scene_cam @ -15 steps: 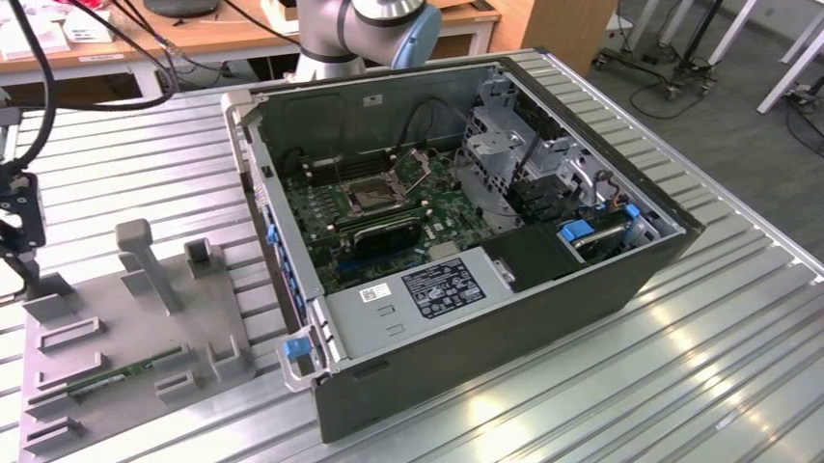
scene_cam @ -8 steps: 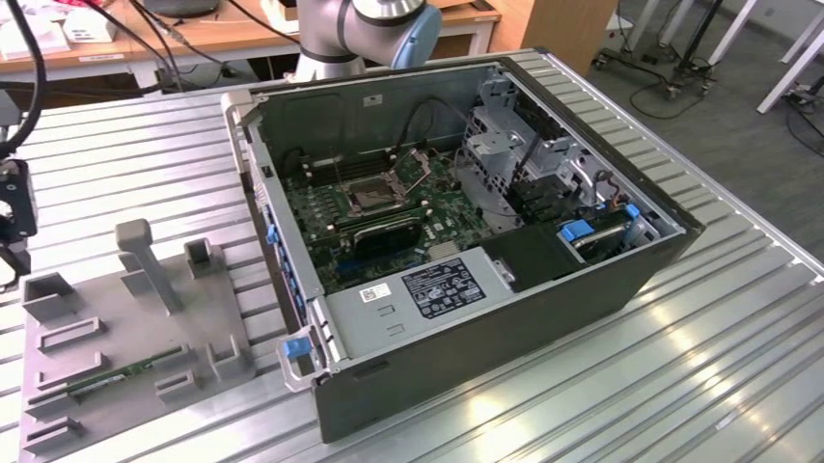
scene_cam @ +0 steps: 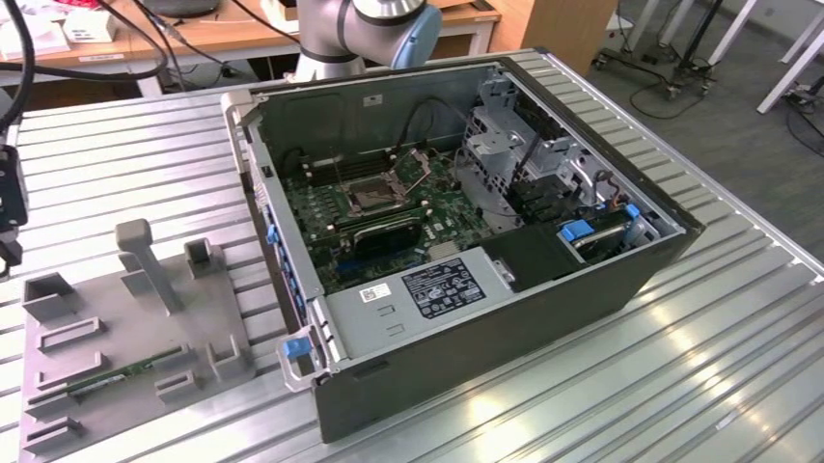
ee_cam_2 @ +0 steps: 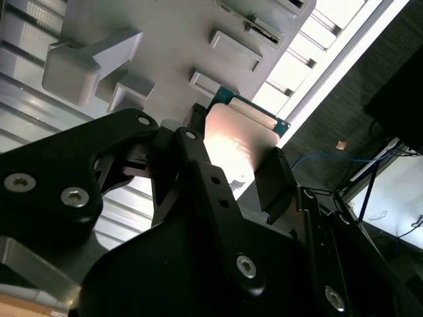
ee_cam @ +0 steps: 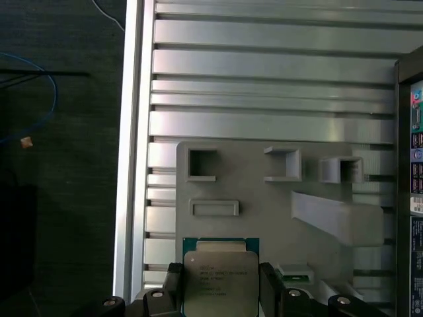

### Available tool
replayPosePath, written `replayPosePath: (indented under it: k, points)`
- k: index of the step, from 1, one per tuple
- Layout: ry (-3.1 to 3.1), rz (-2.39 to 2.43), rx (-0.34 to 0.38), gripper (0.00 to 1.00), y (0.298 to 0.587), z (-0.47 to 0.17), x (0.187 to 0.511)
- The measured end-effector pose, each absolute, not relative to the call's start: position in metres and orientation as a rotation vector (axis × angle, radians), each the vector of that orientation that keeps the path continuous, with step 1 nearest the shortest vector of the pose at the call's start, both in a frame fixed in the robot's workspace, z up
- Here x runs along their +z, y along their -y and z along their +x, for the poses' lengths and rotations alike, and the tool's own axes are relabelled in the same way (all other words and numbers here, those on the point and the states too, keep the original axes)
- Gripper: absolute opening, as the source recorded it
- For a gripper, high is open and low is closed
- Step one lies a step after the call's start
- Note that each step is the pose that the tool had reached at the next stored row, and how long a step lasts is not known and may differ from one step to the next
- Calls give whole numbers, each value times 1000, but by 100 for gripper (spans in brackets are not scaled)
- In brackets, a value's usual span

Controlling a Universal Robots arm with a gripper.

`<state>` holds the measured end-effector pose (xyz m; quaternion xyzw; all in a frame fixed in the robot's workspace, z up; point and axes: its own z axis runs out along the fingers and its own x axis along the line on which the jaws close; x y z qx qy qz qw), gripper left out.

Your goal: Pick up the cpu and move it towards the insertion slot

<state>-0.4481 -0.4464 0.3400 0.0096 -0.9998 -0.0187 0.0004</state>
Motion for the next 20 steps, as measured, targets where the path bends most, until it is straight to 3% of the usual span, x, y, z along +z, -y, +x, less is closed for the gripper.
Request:
replayPosePath:
  k: [20]
  points:
    - [3140, 30, -59, 55, 446, -448, 351]
